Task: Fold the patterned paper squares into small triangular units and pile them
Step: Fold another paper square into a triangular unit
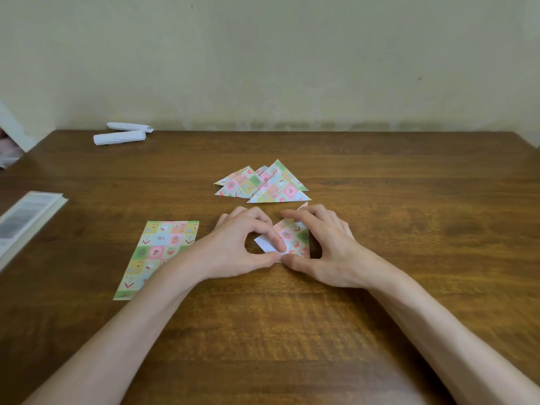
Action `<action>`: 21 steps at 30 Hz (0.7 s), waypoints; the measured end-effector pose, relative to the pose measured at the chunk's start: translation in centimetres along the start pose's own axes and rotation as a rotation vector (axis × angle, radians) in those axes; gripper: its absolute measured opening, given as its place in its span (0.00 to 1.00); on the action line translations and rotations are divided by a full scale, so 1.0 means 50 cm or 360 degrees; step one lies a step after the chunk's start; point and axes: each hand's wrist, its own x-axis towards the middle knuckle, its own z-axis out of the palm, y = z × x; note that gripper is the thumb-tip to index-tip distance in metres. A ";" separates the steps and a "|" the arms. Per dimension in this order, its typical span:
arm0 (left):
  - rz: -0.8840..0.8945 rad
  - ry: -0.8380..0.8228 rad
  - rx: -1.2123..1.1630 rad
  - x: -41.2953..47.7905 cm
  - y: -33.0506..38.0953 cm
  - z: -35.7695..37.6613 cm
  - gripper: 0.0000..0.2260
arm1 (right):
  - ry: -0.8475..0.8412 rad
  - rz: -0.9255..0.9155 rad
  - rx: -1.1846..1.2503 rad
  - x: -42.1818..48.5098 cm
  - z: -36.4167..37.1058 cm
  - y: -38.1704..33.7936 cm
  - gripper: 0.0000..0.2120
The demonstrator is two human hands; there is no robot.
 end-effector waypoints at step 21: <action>0.0017 0.0006 0.0000 -0.001 -0.003 0.004 0.04 | -0.0028 -0.0053 -0.0036 -0.004 -0.002 0.001 0.35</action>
